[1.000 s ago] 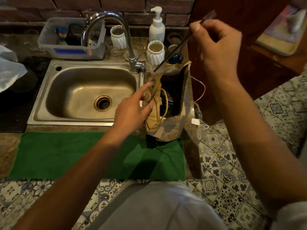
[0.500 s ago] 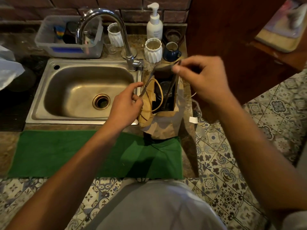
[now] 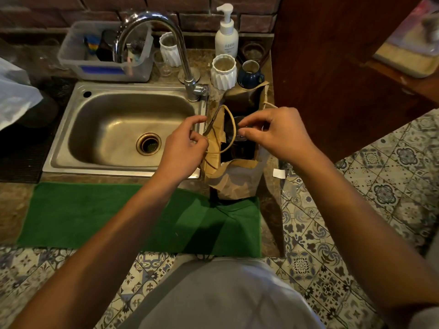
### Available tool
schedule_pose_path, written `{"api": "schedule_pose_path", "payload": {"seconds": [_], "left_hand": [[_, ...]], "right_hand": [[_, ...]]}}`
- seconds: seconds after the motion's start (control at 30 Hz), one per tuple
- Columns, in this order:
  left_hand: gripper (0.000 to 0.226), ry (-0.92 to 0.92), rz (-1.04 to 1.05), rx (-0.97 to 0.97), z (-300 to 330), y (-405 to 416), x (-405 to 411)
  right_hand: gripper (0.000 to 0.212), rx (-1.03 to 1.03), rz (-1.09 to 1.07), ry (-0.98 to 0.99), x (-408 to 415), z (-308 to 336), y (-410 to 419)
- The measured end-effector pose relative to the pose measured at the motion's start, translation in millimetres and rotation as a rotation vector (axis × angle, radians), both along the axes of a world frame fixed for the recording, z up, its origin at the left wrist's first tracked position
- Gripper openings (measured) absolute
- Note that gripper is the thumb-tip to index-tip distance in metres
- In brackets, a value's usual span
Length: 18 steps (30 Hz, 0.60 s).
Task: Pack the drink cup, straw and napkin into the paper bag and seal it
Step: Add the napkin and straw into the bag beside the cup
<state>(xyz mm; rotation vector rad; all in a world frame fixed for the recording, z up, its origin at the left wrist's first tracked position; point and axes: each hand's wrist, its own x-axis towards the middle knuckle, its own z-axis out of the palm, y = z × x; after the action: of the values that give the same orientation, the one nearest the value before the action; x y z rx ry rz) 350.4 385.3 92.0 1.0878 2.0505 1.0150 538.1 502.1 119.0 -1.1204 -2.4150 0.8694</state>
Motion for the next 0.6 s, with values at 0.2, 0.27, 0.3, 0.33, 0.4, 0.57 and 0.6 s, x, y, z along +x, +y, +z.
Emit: {"api": "schedule_pose_path", "payload": {"seconds": [0.2,0.27,0.3,0.33,0.4,0.57,0.6], "left_hand": [[0.044,-0.042,0.033,0.003,0,3,0],[0.043,-0.070,0.049,0.011,1,5,0],[0.043,-0.084,0.058,0.016,1,5,0],[0.043,-0.096,0.068,0.022,0,6,1],[0.040,-0.127,0.095,0.031,-2,8,5],[0.025,-0.197,0.170,0.033,-9,12,17],[0.023,-0.203,0.180,0.030,-10,13,18]], "right_hand": [[0.021,-0.021,-0.271,0.157,15,-5,-3],[0.025,-0.033,-0.308,0.127,20,-9,-4],[0.027,-0.046,-0.316,0.099,22,-11,-5],[0.030,-0.060,-0.318,0.060,23,-13,-6],[0.035,-0.090,-0.302,-0.033,21,-17,-8],[0.031,-0.110,-0.279,-0.123,10,-20,-13],[0.029,-0.112,-0.269,-0.137,8,-19,-15]]}}
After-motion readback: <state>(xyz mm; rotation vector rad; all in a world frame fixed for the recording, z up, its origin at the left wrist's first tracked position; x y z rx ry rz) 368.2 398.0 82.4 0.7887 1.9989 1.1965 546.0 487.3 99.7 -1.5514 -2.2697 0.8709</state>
